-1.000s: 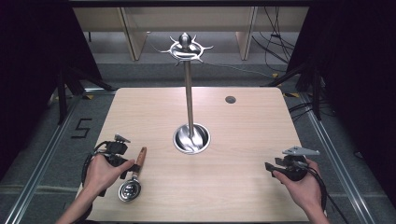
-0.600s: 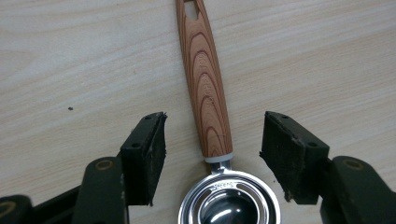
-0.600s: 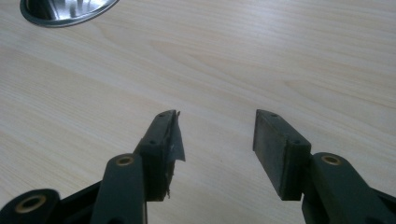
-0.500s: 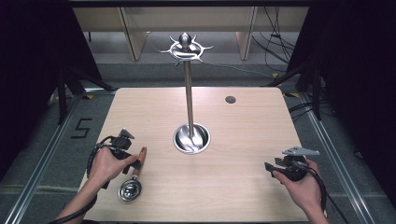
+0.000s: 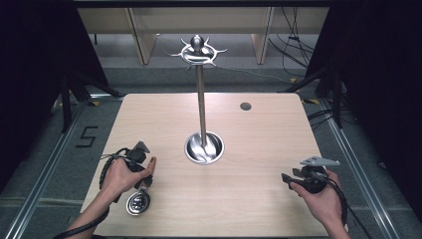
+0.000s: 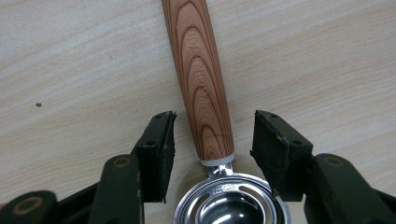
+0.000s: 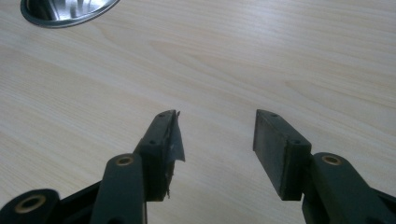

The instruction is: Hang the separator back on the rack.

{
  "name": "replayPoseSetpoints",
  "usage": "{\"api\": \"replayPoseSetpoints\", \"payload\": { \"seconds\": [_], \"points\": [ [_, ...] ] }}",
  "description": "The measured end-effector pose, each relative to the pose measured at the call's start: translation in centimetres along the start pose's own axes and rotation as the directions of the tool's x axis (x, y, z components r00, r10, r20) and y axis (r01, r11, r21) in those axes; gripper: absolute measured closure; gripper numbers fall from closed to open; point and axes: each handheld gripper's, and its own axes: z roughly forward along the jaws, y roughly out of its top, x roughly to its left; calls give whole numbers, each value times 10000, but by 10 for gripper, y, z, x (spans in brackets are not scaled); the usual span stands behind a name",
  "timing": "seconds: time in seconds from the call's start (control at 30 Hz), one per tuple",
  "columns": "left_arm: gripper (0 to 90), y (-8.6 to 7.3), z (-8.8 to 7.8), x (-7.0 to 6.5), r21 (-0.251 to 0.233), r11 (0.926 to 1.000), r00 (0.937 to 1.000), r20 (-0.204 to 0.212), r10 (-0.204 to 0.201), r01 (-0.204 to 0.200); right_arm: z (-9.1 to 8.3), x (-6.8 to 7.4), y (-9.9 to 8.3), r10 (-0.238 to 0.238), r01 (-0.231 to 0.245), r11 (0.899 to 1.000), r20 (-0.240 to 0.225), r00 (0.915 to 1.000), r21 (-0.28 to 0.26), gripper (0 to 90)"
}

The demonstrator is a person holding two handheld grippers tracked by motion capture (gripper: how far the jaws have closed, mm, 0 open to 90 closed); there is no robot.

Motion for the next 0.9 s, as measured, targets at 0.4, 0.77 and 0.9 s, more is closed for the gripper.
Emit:
{"api": "replayPoseSetpoints", "payload": {
  "seconds": [0.4, 0.77, 0.9],
  "points": [
    [565, 3, 6, 2, 565, 9979, 9994, -165, 314, -304, 1, -1, -1, -272, 272, 9996, -34, 9996, -2, 503],
    [640, 6, 11, 2, 1293, 9871, 9944, -362, 997, -943, 1, 0, 0, -242, 242, 9997, -109, 9996, -69, 502],
    [653, 6, 11, 3, 1398, 9870, 9957, -359, 855, -797, 1, -1, -1, -288, 287, 9996, -117, 9995, -53, 502]
  ]
}}
